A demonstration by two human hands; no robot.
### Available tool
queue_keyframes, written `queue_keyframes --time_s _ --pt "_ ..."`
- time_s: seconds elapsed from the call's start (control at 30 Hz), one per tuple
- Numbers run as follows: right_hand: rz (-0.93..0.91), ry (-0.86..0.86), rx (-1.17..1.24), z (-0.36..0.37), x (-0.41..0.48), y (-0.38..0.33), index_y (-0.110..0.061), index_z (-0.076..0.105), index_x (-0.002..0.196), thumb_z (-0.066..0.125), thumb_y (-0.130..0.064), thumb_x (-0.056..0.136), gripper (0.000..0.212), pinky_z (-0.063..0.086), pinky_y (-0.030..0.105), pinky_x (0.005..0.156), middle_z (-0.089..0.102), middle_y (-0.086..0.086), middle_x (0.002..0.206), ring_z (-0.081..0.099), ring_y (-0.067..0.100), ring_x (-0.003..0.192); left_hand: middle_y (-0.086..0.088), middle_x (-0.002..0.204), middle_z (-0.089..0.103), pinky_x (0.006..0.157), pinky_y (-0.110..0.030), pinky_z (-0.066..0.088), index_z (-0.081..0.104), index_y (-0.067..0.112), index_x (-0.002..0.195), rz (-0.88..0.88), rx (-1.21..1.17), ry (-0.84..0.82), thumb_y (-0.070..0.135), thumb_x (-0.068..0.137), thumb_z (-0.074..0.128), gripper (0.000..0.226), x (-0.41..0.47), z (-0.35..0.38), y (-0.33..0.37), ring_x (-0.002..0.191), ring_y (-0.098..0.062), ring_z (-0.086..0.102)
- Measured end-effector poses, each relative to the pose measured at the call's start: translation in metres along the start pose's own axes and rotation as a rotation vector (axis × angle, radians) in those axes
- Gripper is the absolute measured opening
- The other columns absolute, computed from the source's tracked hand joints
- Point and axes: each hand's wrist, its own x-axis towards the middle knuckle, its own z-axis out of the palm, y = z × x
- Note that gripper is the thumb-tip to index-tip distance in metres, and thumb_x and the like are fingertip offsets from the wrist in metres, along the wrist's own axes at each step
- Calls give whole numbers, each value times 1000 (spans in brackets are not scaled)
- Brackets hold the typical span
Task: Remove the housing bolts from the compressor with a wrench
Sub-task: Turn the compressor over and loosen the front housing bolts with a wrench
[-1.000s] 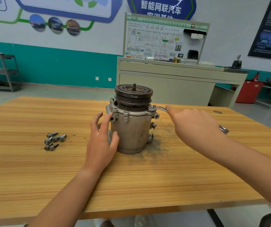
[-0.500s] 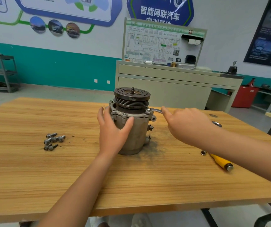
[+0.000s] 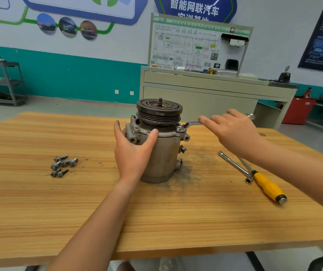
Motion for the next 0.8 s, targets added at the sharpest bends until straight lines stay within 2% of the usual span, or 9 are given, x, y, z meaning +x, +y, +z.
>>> queue_keyframes --time_s 0.07,0.23,0.33,0.43,0.57,0.6,0.67,0.73,0.8 --pt "50 106 68 20 2 -3 2 63 111 69 18 66 47 50 53 79 69 20 82 66 32 66 -3 147 38 103 -29 32 14 24 149 3 -17 20 51 71 73 102 -1 2 -2 133 -20 38" --pt "95 153 204 34 15 -11 4 66 103 67 18 68 38 50 57 77 70 21 78 67 33 64 -1 149 35 108 -32 32 17 27 148 20 -56 51 49 72 73 97 -3 6 -4 135 -18 35" --pt "223 198 371 17 13 -9 0 60 117 57 5 86 32 53 45 57 66 18 71 62 32 59 -2 148 32 108 -36 34 12 32 148 25 -99 30 48 71 73 99 -3 6 -4 134 -18 34" --pt "313 193 508 -9 -1 -14 -4 45 134 49 -8 94 40 40 30 45 54 9 61 50 26 49 1 141 32 102 -28 37 7 36 147 49 -146 28 44 71 75 103 -2 5 -6 127 -15 38" --pt "287 -157 302 -33 -18 -19 -30 25 141 38 -21 96 47 29 26 42 47 -2 62 48 22 55 8 136 28 92 -8 28 7 35 147 142 -64 -7 50 66 73 105 -6 0 -8 125 -5 31" --pt "264 -209 249 -36 -21 -21 -33 20 141 37 -19 96 50 26 25 41 45 -4 62 45 19 54 6 139 26 100 -13 28 8 33 147 183 -11 -16 49 66 72 105 -8 -1 -8 128 -5 28" --pt "210 -271 153 -42 -23 -27 -31 13 142 38 -10 92 59 23 25 39 41 -5 59 39 14 50 -4 145 25 111 -42 28 12 25 147 268 96 -21 44 70 73 101 -16 -3 -6 135 -15 26" --pt "177 -307 90 -46 -19 -32 -26 9 143 39 -2 88 67 21 26 38 38 -5 59 35 13 47 -12 144 28 105 -60 29 18 16 146 323 165 -1 41 72 70 94 -21 -4 -4 135 -25 29" --pt "171 -336 59 -53 -13 -35 -23 13 142 39 1 85 67 20 26 37 35 -5 58 32 13 45 -16 144 30 102 -65 29 24 10 144 353 201 11 38 74 66 87 -25 -5 -3 134 -27 30"
